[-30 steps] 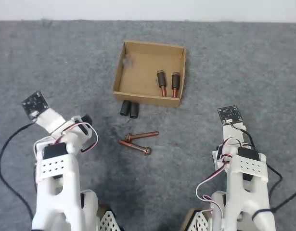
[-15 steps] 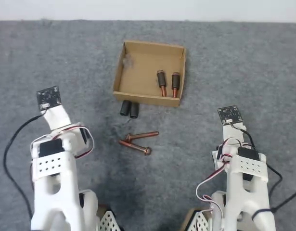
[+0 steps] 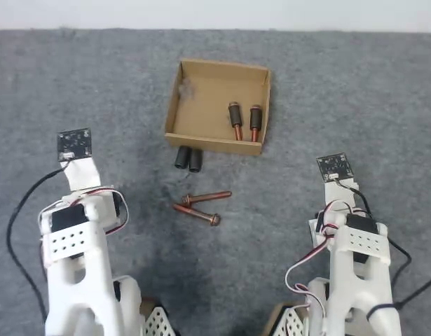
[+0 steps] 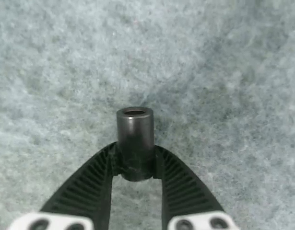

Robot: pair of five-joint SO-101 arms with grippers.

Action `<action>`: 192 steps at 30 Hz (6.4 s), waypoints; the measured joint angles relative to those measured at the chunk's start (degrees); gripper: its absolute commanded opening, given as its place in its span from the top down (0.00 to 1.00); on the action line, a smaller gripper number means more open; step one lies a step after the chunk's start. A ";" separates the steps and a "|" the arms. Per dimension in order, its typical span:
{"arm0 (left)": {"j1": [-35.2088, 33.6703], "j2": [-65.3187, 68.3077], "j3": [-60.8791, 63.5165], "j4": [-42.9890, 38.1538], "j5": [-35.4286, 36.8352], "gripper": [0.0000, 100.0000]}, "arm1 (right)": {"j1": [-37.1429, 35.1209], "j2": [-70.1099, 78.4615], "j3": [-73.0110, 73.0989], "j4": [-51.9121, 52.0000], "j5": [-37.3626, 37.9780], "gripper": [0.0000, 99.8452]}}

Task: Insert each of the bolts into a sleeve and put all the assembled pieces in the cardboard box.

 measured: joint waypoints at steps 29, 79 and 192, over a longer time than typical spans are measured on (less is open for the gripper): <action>6.33 0.00 -0.09 5.98 -1.67 0.99 | 0.00 0.00 0.00 0.00 0.00 0.99; 3.69 60.75 -43.87 14.68 -3.96 0.99 | 0.00 0.00 0.00 0.00 2.02 0.99; -3.96 68.31 -69.63 24.35 -43.16 0.90 | 0.00 0.00 0.00 0.18 2.11 0.99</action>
